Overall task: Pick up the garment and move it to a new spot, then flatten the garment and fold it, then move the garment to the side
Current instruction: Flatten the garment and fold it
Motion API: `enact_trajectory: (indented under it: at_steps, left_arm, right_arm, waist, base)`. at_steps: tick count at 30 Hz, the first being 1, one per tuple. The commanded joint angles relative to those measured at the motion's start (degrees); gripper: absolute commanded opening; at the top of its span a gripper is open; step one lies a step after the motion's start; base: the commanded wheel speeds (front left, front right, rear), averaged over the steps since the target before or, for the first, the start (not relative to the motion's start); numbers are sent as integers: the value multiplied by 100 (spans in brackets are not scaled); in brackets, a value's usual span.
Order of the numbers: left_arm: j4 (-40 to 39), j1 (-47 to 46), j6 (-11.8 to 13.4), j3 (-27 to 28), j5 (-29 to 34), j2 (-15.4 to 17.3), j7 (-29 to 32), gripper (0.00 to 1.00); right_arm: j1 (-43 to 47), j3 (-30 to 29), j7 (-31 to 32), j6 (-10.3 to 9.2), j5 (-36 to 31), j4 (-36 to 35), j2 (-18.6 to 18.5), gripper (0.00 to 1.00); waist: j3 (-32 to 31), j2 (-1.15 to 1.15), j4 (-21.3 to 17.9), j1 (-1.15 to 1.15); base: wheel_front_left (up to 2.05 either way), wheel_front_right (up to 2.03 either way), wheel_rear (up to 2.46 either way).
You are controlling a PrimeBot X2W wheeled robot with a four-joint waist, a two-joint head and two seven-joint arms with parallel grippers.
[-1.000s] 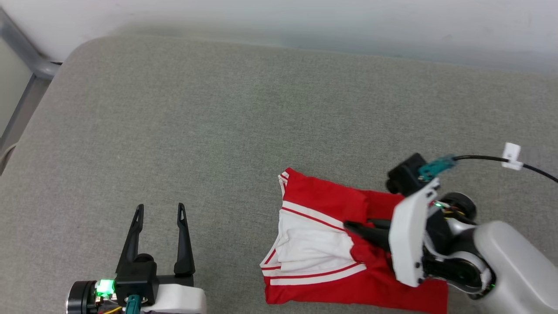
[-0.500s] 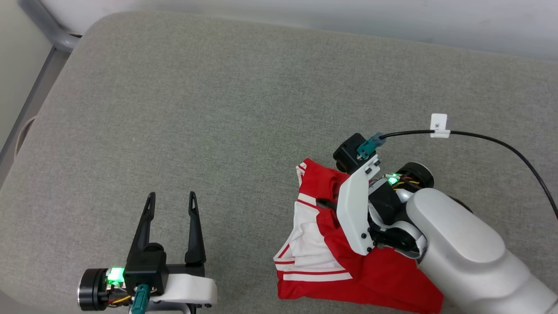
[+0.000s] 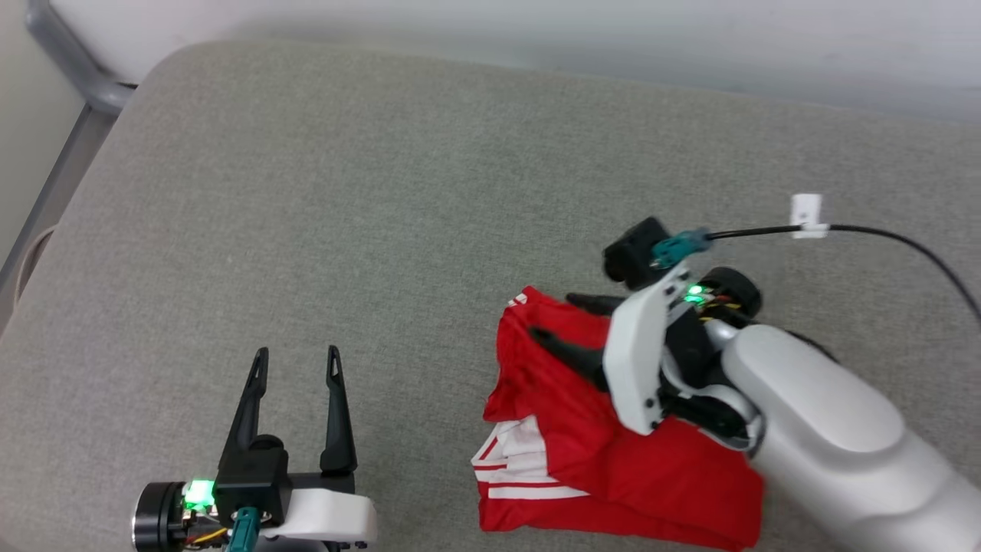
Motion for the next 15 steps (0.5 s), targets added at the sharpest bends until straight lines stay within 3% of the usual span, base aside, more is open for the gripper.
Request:
enact_trajectory:
  at_steps: [1,5,9,15]
  left_arm:
    - [-37,89,6,27,28,51,-12,100]
    - [-99,221,1,78,23,94,-11,100]
    - [-133,287,-17,84,38,127,-11,100]
    - [-154,398,-20,97,60,201,-11,100]
  right_arm:
    - [106,-64,-197,-5,29,-344,-328,100]
    - [318,-428,-793,-5,-273,-907,-877,100]
    - [598,-876,-1381,-4,-805,-1094,-1115,100]
    - [1476,-2124,-2337,-6,-2051,-1310,-1056,100]
  waist:
    - [-163,0,-158,-1]
    - [-310,0,-348,-1]
    - [-402,0,-478,-1]
    - [-583,0,-726,-1]
  base:
    - [0,0,0]
    - [0,0,0]
    - [0,0,0]
    - [0,0,0]
